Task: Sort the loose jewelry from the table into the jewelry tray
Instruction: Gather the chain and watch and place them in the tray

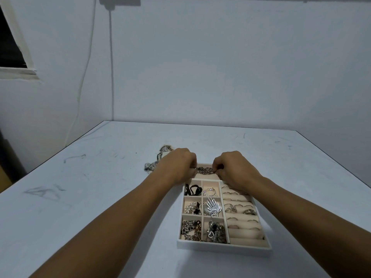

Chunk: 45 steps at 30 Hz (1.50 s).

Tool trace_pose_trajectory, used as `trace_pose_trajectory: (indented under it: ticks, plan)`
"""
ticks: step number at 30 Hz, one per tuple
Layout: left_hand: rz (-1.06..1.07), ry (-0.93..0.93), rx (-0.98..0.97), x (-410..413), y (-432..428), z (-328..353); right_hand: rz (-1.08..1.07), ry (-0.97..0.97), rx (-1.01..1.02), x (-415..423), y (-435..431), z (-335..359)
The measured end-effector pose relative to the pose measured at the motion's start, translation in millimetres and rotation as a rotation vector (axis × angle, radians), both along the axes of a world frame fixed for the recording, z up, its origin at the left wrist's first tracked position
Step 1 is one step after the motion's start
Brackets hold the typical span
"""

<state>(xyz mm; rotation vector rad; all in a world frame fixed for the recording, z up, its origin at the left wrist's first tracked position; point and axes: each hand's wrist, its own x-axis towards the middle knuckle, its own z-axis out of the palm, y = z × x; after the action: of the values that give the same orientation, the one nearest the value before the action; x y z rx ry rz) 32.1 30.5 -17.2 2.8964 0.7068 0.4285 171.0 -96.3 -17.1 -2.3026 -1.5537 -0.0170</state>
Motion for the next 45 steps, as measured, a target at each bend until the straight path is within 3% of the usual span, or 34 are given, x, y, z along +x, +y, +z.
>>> trace_pose_trajectory:
  ticks: [13,25,34,45]
  plan:
    - [0.139,-0.025,-0.051,8.2,-15.2,-4.9,-0.063,0.006,-0.009,-15.3,3.8,-0.5]
    - [0.096,-0.171,-0.081,-18.2,-26.3,-15.3,-0.073,0.033,0.009,-18.4,10.4,5.5]
    - [0.056,-0.242,-0.183,-79.8,-41.4,-26.4,0.092,0.143,0.036,-40.9,54.1,18.5]
    - [-0.024,-0.226,-0.196,-96.8,-57.5,-39.0,0.24,0.018,-0.29,-87.1,109.5,13.6]
